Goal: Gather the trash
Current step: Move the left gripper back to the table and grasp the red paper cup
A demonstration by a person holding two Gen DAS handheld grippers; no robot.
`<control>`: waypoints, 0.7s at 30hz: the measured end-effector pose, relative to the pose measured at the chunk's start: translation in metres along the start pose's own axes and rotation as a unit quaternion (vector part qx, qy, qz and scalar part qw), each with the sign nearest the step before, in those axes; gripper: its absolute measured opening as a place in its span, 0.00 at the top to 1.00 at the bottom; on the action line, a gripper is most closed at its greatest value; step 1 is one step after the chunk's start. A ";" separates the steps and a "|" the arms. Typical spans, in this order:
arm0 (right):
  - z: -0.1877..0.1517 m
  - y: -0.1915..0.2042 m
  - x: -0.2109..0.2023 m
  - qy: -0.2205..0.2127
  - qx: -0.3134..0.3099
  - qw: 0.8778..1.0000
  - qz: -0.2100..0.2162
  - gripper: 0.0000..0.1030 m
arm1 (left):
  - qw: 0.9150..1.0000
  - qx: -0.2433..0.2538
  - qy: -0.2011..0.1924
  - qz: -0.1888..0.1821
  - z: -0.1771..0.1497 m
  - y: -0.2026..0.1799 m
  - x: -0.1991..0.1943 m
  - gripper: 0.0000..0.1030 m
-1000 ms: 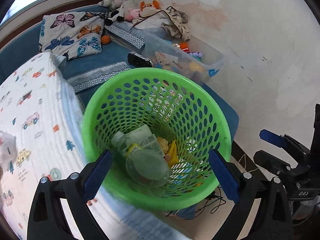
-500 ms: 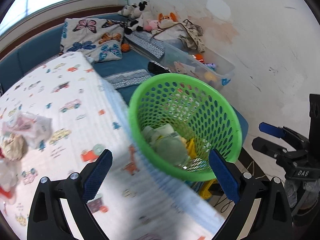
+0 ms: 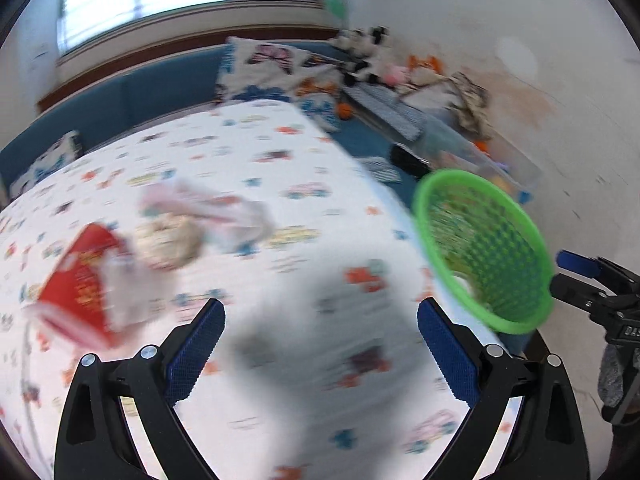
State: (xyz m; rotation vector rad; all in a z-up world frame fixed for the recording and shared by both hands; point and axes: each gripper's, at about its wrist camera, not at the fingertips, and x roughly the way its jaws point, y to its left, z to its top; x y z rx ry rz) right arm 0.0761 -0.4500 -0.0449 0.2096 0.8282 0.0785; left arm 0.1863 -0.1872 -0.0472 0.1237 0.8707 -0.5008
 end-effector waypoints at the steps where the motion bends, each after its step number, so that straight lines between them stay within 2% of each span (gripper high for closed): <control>1: 0.002 0.005 0.003 0.002 -0.004 1.000 0.004 0.17 | 1.000 -0.007 -0.003 0.010 -0.001 0.010 -0.003 0.09; 6: 0.012 0.032 0.018 0.010 -0.028 0.999 0.025 0.17 | 0.997 -0.063 -0.013 0.051 -0.011 0.063 -0.017 0.10; 10: 0.017 0.051 0.028 0.016 -0.046 0.998 0.040 0.17 | 0.991 -0.109 -0.022 0.075 -0.021 0.099 -0.027 0.16; 18: 0.019 0.081 0.044 0.026 -0.069 0.996 0.059 0.17 | 0.977 -0.197 -0.026 0.082 -0.028 0.153 -0.022 0.18; 19: 0.020 0.083 0.044 0.027 -0.071 0.995 0.060 0.17 | 0.975 -0.205 -0.025 0.079 -0.028 0.157 -0.020 0.19; 21: 0.021 0.087 0.046 0.029 -0.075 0.995 0.061 0.17 | 0.973 -0.215 -0.024 0.076 -0.027 0.163 -0.015 0.33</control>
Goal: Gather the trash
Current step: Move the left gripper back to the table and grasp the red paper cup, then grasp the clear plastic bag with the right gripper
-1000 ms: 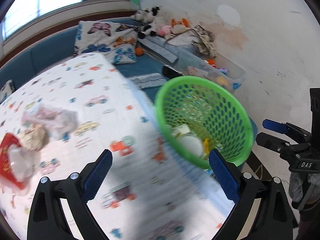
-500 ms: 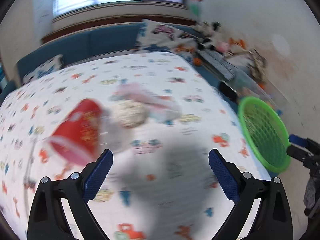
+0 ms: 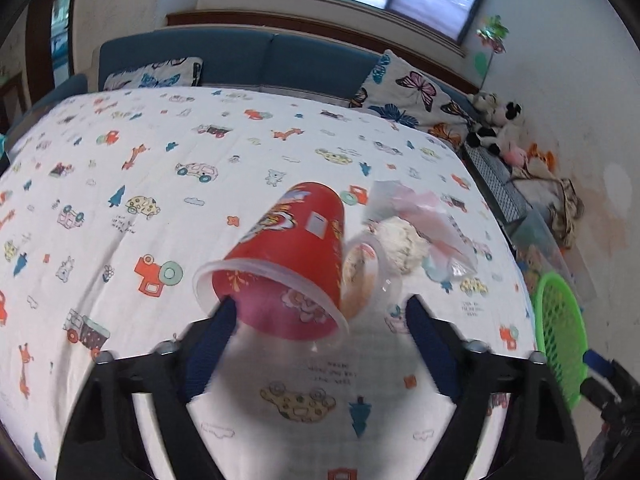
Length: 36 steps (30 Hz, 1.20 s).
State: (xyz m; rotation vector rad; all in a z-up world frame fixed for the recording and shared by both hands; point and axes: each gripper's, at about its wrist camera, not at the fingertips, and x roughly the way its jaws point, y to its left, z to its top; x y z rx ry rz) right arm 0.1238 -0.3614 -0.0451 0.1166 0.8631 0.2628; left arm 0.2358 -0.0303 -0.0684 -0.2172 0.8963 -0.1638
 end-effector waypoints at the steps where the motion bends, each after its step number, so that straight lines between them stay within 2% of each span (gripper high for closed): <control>1: 0.002 0.001 0.001 0.001 -0.001 1.000 0.001 0.17 | 1.000 -0.005 0.004 -0.001 0.001 0.002 0.003 0.33; 3: 0.004 0.004 0.005 0.004 -0.004 1.000 0.005 0.17 | 1.000 -0.019 0.007 -0.008 0.003 0.008 0.009 0.36; 9: 0.007 0.013 0.020 0.017 -0.013 1.000 0.014 0.17 | 0.998 -0.054 0.006 -0.035 0.009 0.019 0.021 0.37; 11: 0.008 0.017 0.024 0.019 -0.016 1.000 0.017 0.17 | 0.997 -0.060 0.004 -0.043 0.012 0.020 0.024 0.42; 21: 0.026 0.043 0.053 0.032 -0.037 0.998 0.040 0.17 | 0.995 -0.067 -0.005 -0.079 0.020 0.027 0.026 0.80; 24: 0.033 0.050 0.062 0.033 -0.038 0.998 0.045 0.17 | 0.995 -0.060 -0.009 -0.079 0.022 0.027 0.023 0.86; 29: 0.045 0.061 0.078 0.041 -0.035 0.996 0.067 0.17 | 0.995 -0.060 -0.014 -0.081 0.022 0.034 0.017 0.91; 36: 0.071 0.064 0.101 0.032 -0.034 0.997 0.060 0.25 | 0.995 -0.054 -0.020 -0.082 0.021 0.046 0.006 0.94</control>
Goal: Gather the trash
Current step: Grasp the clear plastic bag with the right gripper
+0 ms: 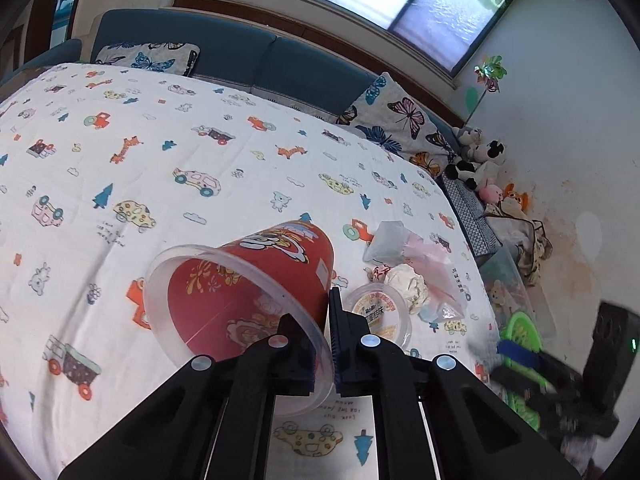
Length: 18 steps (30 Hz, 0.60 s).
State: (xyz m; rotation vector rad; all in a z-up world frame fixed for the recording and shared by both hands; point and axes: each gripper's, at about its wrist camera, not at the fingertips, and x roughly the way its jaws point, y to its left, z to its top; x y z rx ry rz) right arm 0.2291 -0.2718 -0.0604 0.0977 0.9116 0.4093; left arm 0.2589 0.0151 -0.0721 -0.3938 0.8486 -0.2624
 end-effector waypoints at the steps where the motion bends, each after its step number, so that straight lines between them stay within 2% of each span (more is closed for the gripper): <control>1: 0.004 -0.002 0.002 -0.001 0.002 1.000 -0.001 0.25 | 1.000 0.001 0.000 0.000 0.000 0.001 -0.001 0.94; 9: 0.032 -0.019 0.040 0.019 -0.012 1.000 -0.013 0.25 | 1.000 0.010 0.004 -0.003 0.000 0.004 -0.002 0.94; 18: 0.032 -0.035 0.085 0.051 -0.046 0.998 -0.017 0.25 | 1.000 0.014 0.007 -0.004 -0.001 0.004 -0.002 0.94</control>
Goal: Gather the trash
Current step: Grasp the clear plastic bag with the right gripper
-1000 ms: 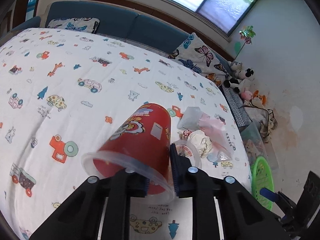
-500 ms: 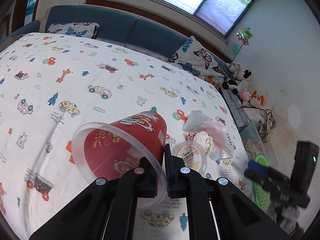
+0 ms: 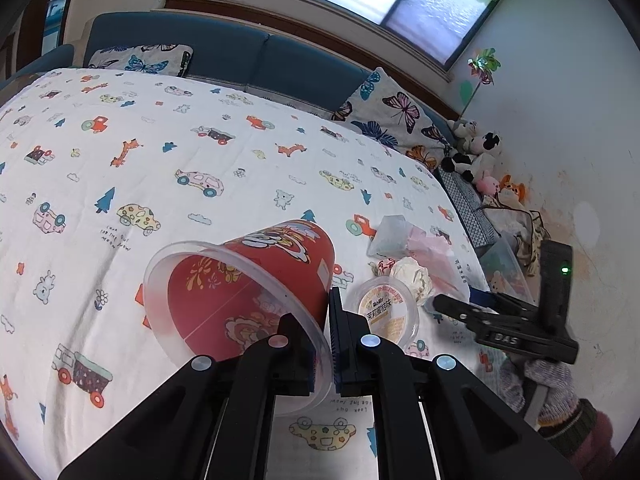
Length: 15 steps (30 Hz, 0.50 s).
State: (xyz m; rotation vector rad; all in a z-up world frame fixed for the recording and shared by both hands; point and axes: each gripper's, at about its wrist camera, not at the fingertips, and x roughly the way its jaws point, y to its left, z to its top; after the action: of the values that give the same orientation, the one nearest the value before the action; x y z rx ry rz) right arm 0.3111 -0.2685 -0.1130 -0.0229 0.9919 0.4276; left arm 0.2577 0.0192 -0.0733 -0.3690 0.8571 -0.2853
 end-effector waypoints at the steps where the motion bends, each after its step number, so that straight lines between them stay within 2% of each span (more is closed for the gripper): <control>1: 0.000 0.000 0.003 0.001 -0.001 1.000 0.000 0.25 | 1.000 0.000 0.000 0.001 0.000 0.000 0.000 0.94; 4: -0.001 0.000 0.006 -0.007 -0.005 1.000 -0.002 0.25 | 1.000 0.000 0.000 0.001 -0.001 0.002 0.001 0.94; 8: 0.000 0.003 0.005 -0.011 -0.009 1.000 -0.009 0.42 | 1.000 0.000 0.000 0.000 -0.002 0.002 0.002 0.94; 13: -0.006 0.008 -0.004 -0.019 -0.010 1.000 -0.020 0.52 | 1.000 0.002 -0.002 -0.004 -0.003 0.000 0.000 0.95; 15: -0.009 0.008 -0.011 -0.024 -0.004 0.999 -0.022 0.53 | 1.000 0.003 -0.005 -0.006 -0.002 -0.002 -0.003 0.95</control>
State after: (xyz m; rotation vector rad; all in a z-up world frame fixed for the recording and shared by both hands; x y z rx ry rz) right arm 0.2956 -0.2665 -0.1082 -0.0420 0.9416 0.3908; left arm 0.2542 0.0181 -0.0720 -0.3703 0.8455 -0.2965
